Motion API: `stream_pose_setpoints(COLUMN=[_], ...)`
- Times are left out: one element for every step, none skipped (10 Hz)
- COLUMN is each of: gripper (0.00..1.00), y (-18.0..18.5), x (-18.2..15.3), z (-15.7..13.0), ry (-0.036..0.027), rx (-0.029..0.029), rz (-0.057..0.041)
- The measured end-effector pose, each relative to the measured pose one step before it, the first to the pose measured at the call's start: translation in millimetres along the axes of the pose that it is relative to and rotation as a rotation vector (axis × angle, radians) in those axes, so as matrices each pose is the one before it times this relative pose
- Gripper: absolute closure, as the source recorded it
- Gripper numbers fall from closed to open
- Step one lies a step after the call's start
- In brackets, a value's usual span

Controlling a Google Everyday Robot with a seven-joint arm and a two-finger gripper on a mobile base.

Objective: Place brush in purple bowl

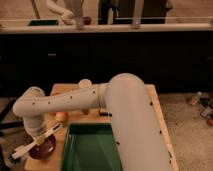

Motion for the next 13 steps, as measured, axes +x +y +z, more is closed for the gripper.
stream_pose_setpoints(gripper=[0.78,0.68,0.58,0.47,0.38,0.26,0.21,0.2,0.2,0.2,0.2,0.2,0.2], y=[0.02,-0.02,0.0,0.0,0.02,-0.01,0.01,-0.03,0.01,-0.01,0.0,0.0,0.01], x=[0.02,0.07,-0.06,0.0,0.05,-0.03,-0.02,-0.02,0.0,-0.04,0.04,-0.01,-0.01], z=[0.05,-0.07,0.0,0.03,0.02,-0.03,0.02,-0.01,-0.04,0.0,-0.02,0.04,-0.02], ry=[-0.00005,0.00007,0.0,-0.00002,0.00002,0.00002,-0.00002,-0.00005,-0.00006,-0.00006,0.00008,0.0,-0.00001], rx=[-0.0001,0.0001,-0.00001,-0.00003,-0.00003,0.00004,-0.00004,0.00005,0.0,0.00002,0.00003,-0.00004,-0.00004], rz=[0.00006,0.00013,-0.00019,0.0,0.0001,-0.00005,-0.00002,-0.00003,0.0001,-0.00008,0.00003,-0.00006,0.00002])
